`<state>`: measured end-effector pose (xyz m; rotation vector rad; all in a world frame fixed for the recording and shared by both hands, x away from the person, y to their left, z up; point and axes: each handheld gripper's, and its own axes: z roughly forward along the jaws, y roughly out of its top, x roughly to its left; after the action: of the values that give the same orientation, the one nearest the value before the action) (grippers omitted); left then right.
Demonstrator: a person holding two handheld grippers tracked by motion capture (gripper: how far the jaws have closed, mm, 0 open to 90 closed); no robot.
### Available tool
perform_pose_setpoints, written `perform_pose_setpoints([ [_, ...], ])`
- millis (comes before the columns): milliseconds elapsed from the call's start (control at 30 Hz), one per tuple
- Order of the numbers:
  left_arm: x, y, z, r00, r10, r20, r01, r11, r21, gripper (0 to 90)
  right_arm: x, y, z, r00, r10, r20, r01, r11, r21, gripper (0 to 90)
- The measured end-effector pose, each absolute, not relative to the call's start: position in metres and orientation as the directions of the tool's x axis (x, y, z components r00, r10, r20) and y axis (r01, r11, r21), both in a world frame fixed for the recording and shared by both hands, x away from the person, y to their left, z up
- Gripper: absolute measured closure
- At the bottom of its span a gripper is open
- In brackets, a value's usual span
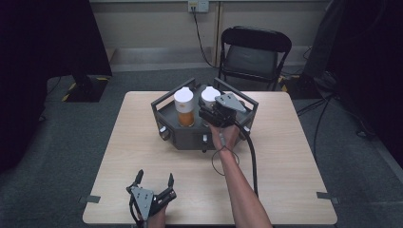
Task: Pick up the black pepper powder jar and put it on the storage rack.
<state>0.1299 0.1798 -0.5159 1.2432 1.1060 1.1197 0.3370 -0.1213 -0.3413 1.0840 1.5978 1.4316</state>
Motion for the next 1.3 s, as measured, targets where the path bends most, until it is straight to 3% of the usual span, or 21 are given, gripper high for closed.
perform_pose_setpoints([
  [133,0.130,0.180,-0.516,0.124,0.992,-0.008,-0.020,0.011,1.000,0.9,0.337,-0.121,-0.341,-0.387,0.922,0.010,0.117,0.038,0.992,29.0],
  [400,0.130,0.179,-0.516,0.123,0.992,-0.008,-0.020,0.011,1.000,0.9,0.328,-0.118,-0.341,-0.362,0.932,-0.016,0.056,0.039,0.998,8.3],
  [533,0.130,0.179,-0.516,0.123,0.992,-0.008,-0.020,0.011,1.000,0.9,0.322,-0.119,-0.343,-0.358,0.933,-0.018,0.041,0.034,0.999,2.9],
  [1300,0.130,0.180,-0.516,0.125,0.992,-0.010,-0.020,0.012,1.000,0.8,0.286,-0.128,-0.365,-0.387,0.922,0.019,0.006,-0.019,1.000,0.3],
])
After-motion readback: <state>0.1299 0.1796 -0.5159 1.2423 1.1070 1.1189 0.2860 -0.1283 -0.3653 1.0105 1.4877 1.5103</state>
